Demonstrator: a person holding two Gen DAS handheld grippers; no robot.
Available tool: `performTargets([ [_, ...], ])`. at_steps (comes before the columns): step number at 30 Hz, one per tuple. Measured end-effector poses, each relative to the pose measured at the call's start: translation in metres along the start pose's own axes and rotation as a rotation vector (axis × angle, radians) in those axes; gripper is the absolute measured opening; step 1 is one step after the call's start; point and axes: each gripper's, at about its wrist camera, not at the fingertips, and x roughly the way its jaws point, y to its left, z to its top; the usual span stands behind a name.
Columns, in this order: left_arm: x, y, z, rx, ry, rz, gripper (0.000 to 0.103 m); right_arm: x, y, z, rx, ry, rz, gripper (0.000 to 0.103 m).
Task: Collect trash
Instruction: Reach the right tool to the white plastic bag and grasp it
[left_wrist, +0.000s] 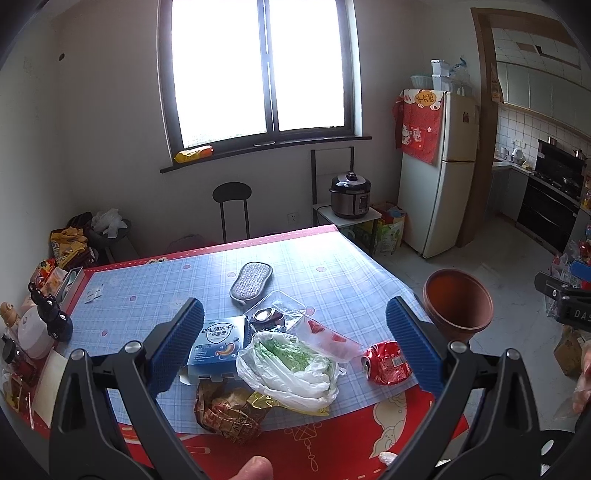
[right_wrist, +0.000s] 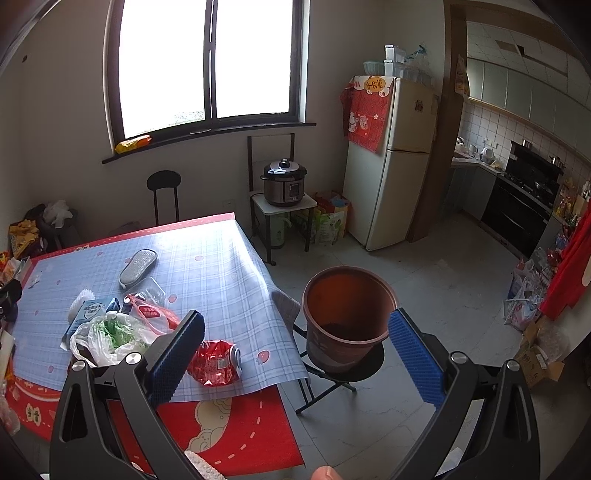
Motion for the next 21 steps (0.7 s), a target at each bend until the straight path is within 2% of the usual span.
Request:
performTargets([
  [5,0.013,0.026,-0.007,-0.048,0.007,-0.043,0.098,0.013,0.011,0.002,-0.011,0.008,0.063,0.098],
  [9,0.027,0.057,-0.012,-0.073,0.020,-0.001,0.098,0.027,0.029,0.001,-0.040,0.008,0.106,0.098],
  [17,0.049,0.132,-0.036,-0.212,0.059,0.079,0.098,0.061,0.085,0.004,-0.146,0.036,0.254,0.098],
  [21,0.062,0.158,-0.051,-0.264,0.113,0.060,0.098,0.074,0.129,-0.001,-0.260,0.049,0.302,0.098],
])
